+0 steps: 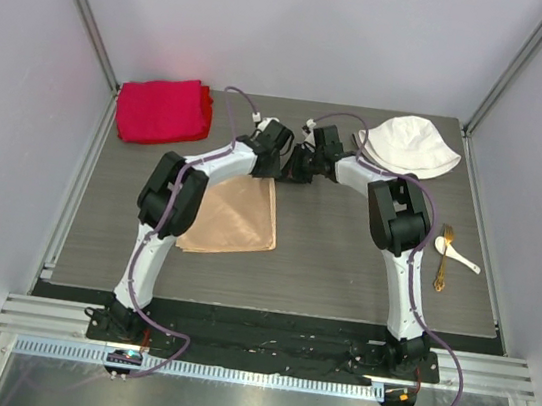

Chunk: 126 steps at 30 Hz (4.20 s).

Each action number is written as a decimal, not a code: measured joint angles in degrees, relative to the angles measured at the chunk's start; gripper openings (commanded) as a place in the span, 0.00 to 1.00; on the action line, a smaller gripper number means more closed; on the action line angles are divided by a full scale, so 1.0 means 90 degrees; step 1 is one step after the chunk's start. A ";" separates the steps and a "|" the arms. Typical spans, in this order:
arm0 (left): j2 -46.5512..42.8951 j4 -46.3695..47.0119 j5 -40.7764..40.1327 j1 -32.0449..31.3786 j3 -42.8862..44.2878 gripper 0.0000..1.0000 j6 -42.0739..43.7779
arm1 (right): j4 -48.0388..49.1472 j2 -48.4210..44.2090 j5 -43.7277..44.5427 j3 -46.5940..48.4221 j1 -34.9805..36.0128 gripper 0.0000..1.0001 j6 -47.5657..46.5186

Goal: Fold the napkin into a case and place the utensils inside
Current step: Smooth out the lower triangle-folded napkin at the center of the board.

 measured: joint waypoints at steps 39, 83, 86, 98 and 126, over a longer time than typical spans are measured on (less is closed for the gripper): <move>-0.0066 -0.0010 -0.0216 0.0061 -0.0075 0.13 0.0204 | -0.0044 -0.0185 -0.0138 -0.0075 0.0129 0.01 0.0027; -0.0291 -0.0015 -0.0311 0.0070 -0.0015 0.00 0.0299 | 0.0204 0.0185 -0.0279 0.0131 0.0260 0.01 0.0197; -0.0291 -0.0002 -0.0313 0.0070 -0.0015 0.00 0.0301 | 0.0182 0.0046 -0.0214 -0.0053 0.0260 0.01 0.0199; -0.0245 0.0102 -0.0163 0.0070 -0.0015 0.00 0.0301 | 0.0119 -0.0291 -0.0216 -0.0435 0.0177 0.01 0.0253; 0.0034 0.0678 0.0551 0.0012 -0.0017 0.50 0.0427 | -0.0340 -0.0967 0.0189 -0.1035 -0.0049 0.01 0.0044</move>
